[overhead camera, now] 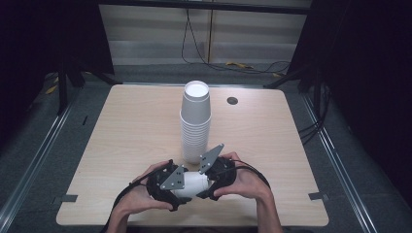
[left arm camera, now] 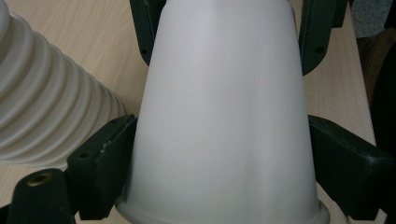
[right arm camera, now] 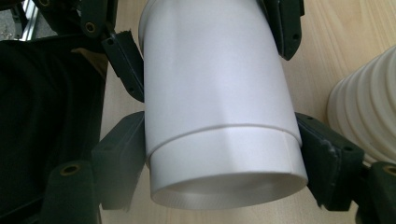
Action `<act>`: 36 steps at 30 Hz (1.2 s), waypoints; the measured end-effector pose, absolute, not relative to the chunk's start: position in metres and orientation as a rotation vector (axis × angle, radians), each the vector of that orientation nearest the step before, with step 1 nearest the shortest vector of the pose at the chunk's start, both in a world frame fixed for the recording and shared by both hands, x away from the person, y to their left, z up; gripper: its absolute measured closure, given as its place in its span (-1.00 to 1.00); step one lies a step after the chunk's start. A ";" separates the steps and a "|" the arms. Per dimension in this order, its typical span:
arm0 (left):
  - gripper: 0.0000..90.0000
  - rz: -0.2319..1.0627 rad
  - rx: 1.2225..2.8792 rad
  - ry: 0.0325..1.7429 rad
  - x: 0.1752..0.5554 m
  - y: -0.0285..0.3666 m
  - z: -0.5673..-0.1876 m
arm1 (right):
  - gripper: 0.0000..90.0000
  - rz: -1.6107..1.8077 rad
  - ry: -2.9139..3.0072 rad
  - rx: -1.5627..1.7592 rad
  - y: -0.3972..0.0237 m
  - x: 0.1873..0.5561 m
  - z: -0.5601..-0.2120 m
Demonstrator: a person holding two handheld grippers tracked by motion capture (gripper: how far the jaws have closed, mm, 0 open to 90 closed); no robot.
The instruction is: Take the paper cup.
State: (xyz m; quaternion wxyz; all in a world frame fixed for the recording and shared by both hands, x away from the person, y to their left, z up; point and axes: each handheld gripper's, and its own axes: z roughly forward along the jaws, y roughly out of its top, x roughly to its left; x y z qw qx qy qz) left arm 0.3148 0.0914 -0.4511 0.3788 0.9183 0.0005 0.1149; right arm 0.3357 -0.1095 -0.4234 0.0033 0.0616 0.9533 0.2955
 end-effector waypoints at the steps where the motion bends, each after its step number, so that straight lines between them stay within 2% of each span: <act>1: -0.71 0.289 2.344 0.005 0.315 0.091 -0.451 | -0.48 0.929 2.990 0.196 -0.110 0.336 -0.423; 9: -0.71 0.291 2.326 -0.009 0.314 0.094 -0.445 | -0.48 0.930 2.999 0.189 -0.110 0.336 -0.421; 23: -0.65 0.288 2.165 0.025 0.315 0.107 -0.437 | -0.47 0.908 2.974 0.245 -0.116 0.339 -0.424; 36: -0.65 0.296 1.977 0.167 0.320 0.135 -0.436 | -0.48 1.021 2.876 0.378 -0.133 0.340 -0.429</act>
